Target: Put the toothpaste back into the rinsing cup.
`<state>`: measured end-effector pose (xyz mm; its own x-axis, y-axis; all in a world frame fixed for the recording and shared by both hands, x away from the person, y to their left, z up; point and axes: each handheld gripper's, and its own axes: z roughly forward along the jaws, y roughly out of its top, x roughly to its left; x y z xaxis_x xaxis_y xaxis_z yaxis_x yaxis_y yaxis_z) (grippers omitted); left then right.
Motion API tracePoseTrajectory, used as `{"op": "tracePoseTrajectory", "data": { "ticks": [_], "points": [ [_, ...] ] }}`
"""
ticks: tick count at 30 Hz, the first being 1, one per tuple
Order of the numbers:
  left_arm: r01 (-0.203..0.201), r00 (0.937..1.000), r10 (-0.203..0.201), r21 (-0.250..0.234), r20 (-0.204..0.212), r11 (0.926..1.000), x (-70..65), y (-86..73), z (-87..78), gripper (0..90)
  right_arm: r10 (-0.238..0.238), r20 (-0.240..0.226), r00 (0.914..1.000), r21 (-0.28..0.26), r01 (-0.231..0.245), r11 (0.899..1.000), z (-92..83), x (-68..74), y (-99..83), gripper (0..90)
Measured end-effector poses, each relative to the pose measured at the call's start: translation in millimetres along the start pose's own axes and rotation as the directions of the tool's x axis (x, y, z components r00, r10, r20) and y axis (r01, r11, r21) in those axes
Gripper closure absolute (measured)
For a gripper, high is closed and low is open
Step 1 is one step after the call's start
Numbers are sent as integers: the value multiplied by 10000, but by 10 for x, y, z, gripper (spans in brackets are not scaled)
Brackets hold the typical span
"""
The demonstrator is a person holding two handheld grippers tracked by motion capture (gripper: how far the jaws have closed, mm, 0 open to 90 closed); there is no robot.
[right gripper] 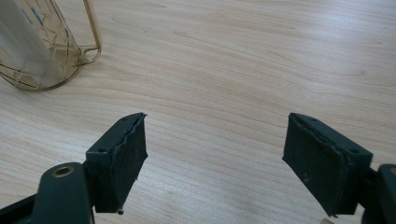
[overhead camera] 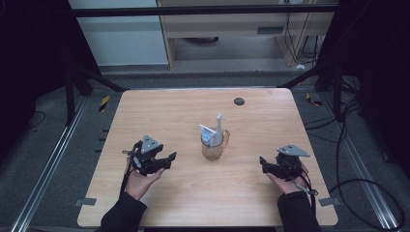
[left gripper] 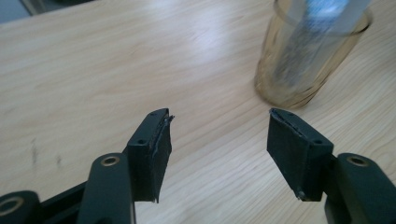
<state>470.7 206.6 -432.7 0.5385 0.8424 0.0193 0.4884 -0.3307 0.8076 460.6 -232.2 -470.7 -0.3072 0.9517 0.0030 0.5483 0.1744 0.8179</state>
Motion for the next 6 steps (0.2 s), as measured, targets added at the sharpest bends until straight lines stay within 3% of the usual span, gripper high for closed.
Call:
{"op": "tracePoseTrajectory", "data": {
  "ticks": [3,6],
  "points": [
    [313,9990,-305,237,-333,9992,129,-120,-15,377,-6,-6,10000,29,6,10000,-5,-2,-1,208],
    [590,9966,-578,178,-589,9981,231,-196,-35,362,-33,18,10000,-10,33,10000,-17,-9,2,202]
  ]
}}
